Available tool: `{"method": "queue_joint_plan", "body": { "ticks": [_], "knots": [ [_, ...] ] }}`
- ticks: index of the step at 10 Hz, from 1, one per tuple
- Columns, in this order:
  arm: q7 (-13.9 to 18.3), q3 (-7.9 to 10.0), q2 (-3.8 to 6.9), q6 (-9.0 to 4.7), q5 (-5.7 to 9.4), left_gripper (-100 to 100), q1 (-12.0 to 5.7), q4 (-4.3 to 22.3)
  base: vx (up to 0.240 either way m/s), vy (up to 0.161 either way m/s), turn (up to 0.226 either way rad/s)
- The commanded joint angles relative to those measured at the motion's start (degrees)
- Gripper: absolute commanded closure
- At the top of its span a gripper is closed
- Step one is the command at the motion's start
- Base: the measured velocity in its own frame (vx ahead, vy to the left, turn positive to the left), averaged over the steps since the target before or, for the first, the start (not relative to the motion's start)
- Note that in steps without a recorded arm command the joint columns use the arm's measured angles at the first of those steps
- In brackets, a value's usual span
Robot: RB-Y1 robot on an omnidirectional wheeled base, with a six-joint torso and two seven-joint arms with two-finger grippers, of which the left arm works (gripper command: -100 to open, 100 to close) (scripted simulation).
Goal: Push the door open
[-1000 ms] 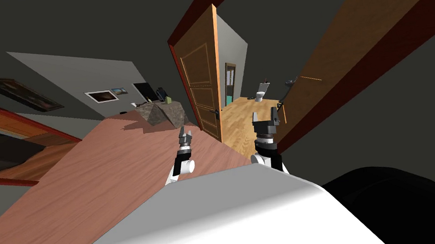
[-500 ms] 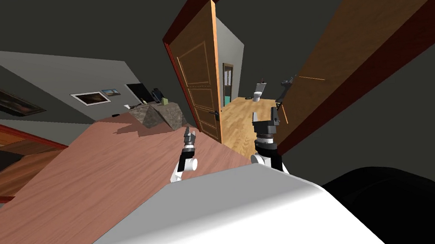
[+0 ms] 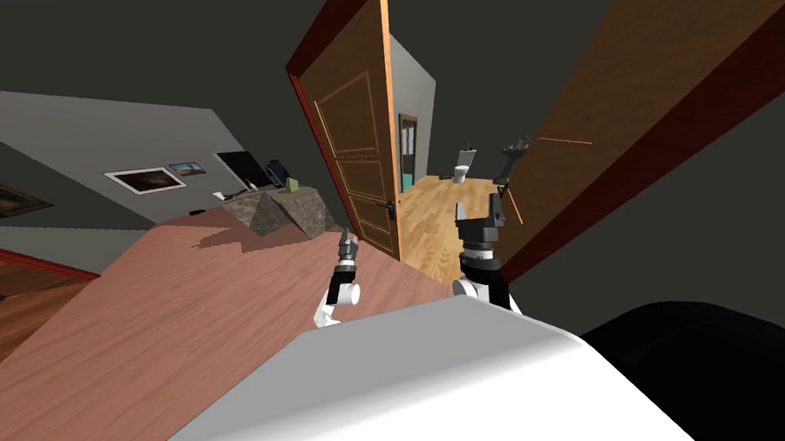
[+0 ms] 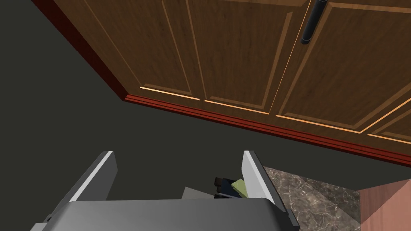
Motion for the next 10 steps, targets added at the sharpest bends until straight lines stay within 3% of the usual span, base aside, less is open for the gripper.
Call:
{"method": "queue_joint_plan", "body": {
  "ticks": [1, 10],
  "knots": [
    [-0.17, -0.75, -0.01, 0.06, 0.29, -100, -1.27, 2.02, 0.079, 0.055, -0.081],
    [-0.91, -4.76, -0.4, 0.39, 1.95, -100, -8.32, 13.14, 0.082, 0.077, -0.086]
  ]
}}
